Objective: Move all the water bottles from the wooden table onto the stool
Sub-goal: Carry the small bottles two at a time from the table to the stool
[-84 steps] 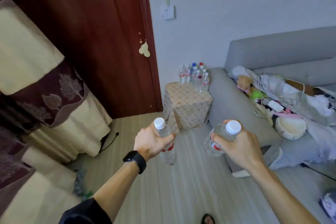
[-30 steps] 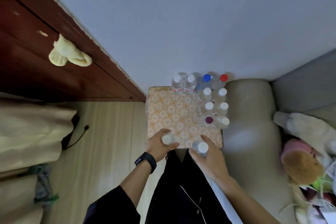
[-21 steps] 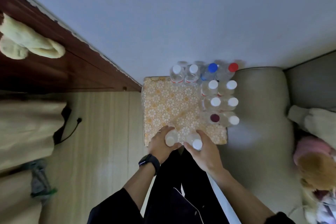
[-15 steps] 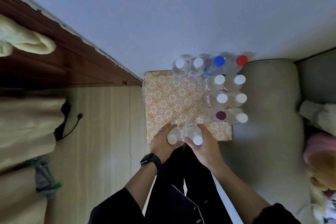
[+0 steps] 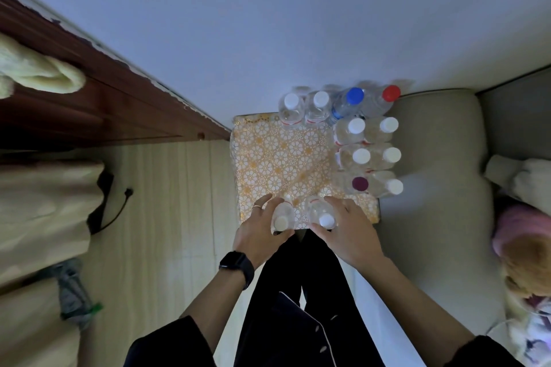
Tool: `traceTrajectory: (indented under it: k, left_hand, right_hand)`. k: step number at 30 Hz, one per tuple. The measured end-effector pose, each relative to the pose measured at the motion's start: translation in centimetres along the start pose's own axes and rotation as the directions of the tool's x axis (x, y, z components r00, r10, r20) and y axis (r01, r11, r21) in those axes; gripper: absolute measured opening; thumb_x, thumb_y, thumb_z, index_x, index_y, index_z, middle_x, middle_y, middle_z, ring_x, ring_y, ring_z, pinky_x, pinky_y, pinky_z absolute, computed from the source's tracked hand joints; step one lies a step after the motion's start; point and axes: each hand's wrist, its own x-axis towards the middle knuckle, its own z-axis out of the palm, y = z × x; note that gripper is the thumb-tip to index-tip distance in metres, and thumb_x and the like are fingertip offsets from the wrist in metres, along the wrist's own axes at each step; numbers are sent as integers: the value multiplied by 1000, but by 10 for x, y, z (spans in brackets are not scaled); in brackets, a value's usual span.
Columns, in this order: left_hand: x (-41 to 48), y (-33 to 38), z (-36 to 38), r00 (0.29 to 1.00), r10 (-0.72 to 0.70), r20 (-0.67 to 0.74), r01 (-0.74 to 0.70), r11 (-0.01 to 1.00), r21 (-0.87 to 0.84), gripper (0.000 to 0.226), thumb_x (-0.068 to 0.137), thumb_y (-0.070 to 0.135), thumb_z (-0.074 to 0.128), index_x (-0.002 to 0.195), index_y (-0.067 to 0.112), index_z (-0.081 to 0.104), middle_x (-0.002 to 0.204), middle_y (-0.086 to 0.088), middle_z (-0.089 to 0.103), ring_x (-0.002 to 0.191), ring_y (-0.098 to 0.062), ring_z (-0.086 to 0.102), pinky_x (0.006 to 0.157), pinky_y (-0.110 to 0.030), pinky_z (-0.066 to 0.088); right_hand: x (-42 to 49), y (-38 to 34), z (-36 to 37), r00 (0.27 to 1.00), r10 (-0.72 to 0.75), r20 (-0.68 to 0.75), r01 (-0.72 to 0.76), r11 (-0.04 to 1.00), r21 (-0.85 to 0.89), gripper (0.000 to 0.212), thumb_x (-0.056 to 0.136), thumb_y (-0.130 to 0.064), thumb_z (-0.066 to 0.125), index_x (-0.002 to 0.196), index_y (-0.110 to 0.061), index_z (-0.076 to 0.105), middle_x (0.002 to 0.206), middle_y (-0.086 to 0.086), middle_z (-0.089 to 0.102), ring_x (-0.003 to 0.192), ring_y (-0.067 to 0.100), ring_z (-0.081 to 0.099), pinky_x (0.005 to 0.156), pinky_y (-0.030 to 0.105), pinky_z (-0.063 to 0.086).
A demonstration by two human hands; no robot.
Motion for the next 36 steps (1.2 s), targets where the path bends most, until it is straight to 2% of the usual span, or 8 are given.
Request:
traceTrajectory:
  k: [4, 10, 13, 17, 21, 26, 32, 36]
  left_hand:
    - [-5, -6, 7, 995, 38, -97, -37, 999, 17, 40, 88, 49, 67, 120, 30, 55, 143, 12, 46, 95, -21, 68, 72, -30, 52]
    - [-2, 2, 8, 993, 41, -111, -43, 999, -15, 37, 91, 41, 67, 120, 21, 58, 132, 3, 58, 98, -24, 65, 77, -31, 49]
    - [5, 8, 0, 991, 30, -131, -35, 999, -36, 34, 91, 42, 67, 115, 20, 58, 116, 1, 65, 93, -24, 64, 75, -31, 45]
    - [25, 20, -16, 989, 20, -143, -27, 999, -44, 32, 90, 43, 68, 109, 19, 56, 98, 0, 69, 87, -23, 63, 76, -37, 51]
    - [57, 37, -32, 977, 74, -198, -84, 996, -44, 29, 89, 40, 69, 103, 20, 54, 93, 0, 70, 82, -25, 64, 71, -42, 54]
    - [98, 67, -58, 958, 111, -264, -120, 993, -19, 26, 91, 36, 68, 102, 17, 54, 87, -3, 70, 76, -27, 64, 63, -38, 52]
    - [133, 84, -76, 952, 148, -267, -144, 989, 36, 28, 91, 35, 69, 107, 17, 54, 90, 0, 71, 78, -23, 65, 63, -33, 47]
    - [138, 83, -68, 947, 111, -301, -124, 992, -24, 28, 90, 37, 70, 110, 24, 55, 96, 2, 69, 82, -23, 64, 66, -32, 47]
  right_hand:
    - [-7, -6, -8, 998, 53, 24, -46, 976, -214, 55, 90, -68, 45, 134, -36, 39, 114, -3, 54, 104, 24, 59, 79, 40, 53]
    - [-4, -11, -3, 999, -22, 25, 28, 958, -285, 43, 98, -50, 41, 131, -23, 37, 88, -1, 67, 82, 25, 66, 64, 35, 47]
    - [5, -10, -8, 998, -55, 14, 57, 969, -241, 45, 99, -48, 42, 133, -19, 38, 90, 3, 69, 85, 28, 67, 70, 39, 51]
    - [20, -16, -19, 994, -91, -53, 76, 967, -244, 45, 98, -49, 47, 129, -16, 42, 92, 8, 72, 87, 34, 68, 68, 39, 49]
    - [46, -32, -36, 972, -176, -157, 121, 945, -304, 44, 96, -43, 55, 126, -11, 50, 85, 13, 71, 79, 37, 69, 60, 38, 49]
    - [87, -52, -61, 962, -170, -215, 92, 939, -332, 45, 97, -39, 54, 132, -13, 43, 91, 13, 70, 87, 38, 67, 61, 38, 45]
    - [120, -61, -82, 960, -164, -226, 80, 937, -339, 45, 98, -36, 55, 135, -15, 41, 95, 10, 70, 86, 33, 67, 59, 33, 39]
    - [128, -62, -84, 966, -146, -214, 59, 930, -364, 48, 100, -40, 51, 135, -11, 38, 94, 11, 69, 87, 33, 67, 59, 34, 38]
